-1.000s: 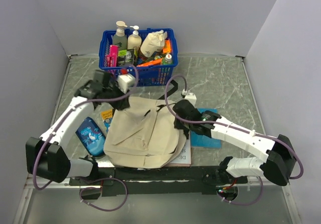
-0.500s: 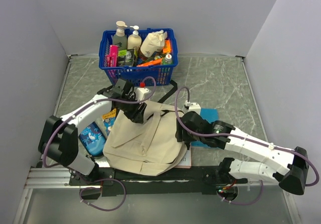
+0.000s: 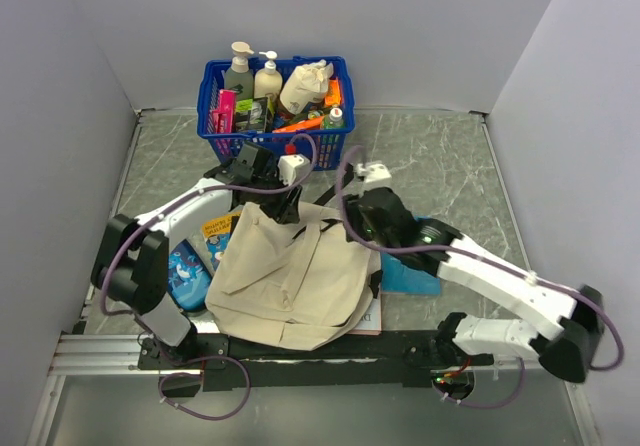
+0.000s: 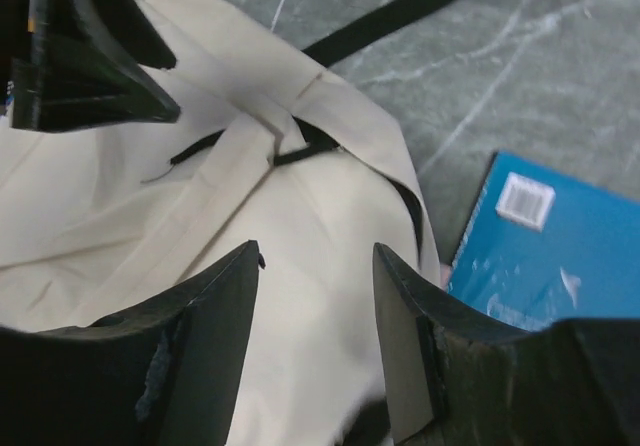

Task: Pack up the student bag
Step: Adjust the student bag at the center of the board.

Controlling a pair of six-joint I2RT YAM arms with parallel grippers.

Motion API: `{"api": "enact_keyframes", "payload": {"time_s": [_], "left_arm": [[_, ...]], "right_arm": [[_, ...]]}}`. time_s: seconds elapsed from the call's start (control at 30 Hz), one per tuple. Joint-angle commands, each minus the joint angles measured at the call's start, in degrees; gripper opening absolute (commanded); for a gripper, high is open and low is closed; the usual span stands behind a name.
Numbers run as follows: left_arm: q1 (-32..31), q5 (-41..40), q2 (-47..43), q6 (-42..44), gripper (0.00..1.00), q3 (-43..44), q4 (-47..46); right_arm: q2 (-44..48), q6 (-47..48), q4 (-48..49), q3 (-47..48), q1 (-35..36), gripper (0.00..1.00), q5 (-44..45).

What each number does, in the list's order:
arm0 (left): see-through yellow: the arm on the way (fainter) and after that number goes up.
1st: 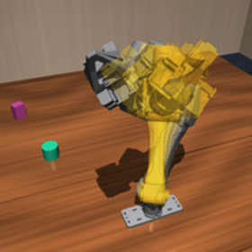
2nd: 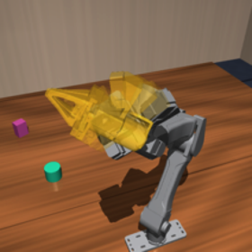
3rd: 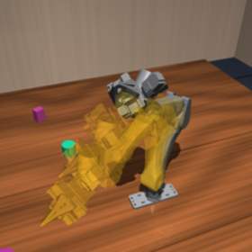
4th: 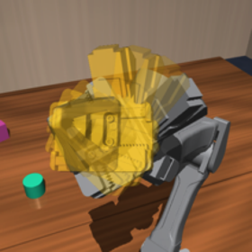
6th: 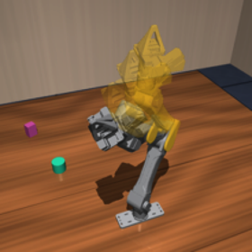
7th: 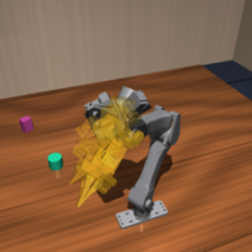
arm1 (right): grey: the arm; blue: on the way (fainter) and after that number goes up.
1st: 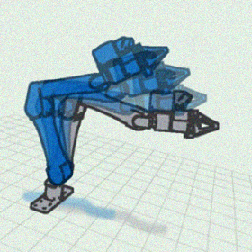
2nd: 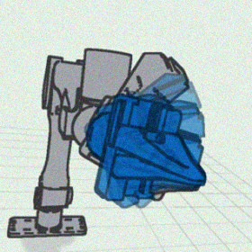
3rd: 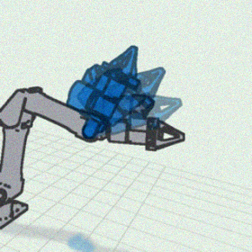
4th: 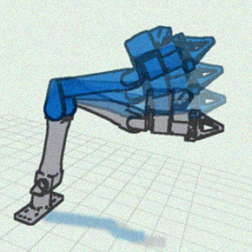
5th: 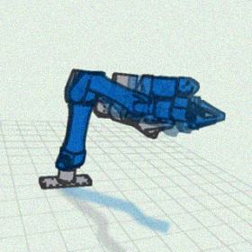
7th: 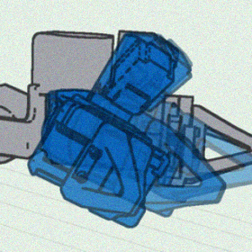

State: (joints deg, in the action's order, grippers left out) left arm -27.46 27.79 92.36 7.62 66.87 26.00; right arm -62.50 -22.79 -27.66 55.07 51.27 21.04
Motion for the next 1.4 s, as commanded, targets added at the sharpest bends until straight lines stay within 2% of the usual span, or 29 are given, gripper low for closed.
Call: {"api": "enact_keyframes", "payload": {"time_s": [0.0,0.17,0.3,0.43,0.57,0.77,0.87,1.07,1.37], "left_arm": [[0.3,-2.3,3.0,1.0,0.51,-0.3,-5.3],[0.8,-2.8,4.8,3.7,0.51,-0.1,-9.6],[4.1,1.4,6.8,4.1,0.50,-0.4,-11.9],[8.2,3.9,9.8,4.2,0.51,-1.3,-11.7],[8.5,2.4,10.0,4.7,0.51,-3.2,-12.9],[8.3,2.8,10.4,4.4,0.50,-4.9,-13.4],[8.2,3.4,9.2,4.9,0.48,-5.9,-14.0],[8.2,5.5,8.4,5.6,0.36,-6.8,-13.2],[8.2,6.9,4.9,6.0,0.34,-10.0,-14.5]], "right_arm": [[-9.5,7.9,7.7,4.5,-1.1,0.52,-5.1],[-17.9,4.3,7.6,6.5,-2.7,0.52,-8.9],[-21.6,1.7,8.3,6.0,-2.8,0.52,-8.6],[-20.2,-0.5,13.2,0.3,-2.8,0.53,-7.6],[-19.8,-5.1,16.2,-3.6,-5.3,0.57,-10.9],[-26.0,-11.2,10.5,2.4,-6.4,0.61,-9.0],[-27.6,-12.7,9.4,5.1,-6.5,0.59,-9.0],[-31.6,-14.1,6.8,9.5,-6.5,0.54,-9.1],[-38.4,-15.4,-1.2,15.9,-6.4,0.42,-7.9]]}}
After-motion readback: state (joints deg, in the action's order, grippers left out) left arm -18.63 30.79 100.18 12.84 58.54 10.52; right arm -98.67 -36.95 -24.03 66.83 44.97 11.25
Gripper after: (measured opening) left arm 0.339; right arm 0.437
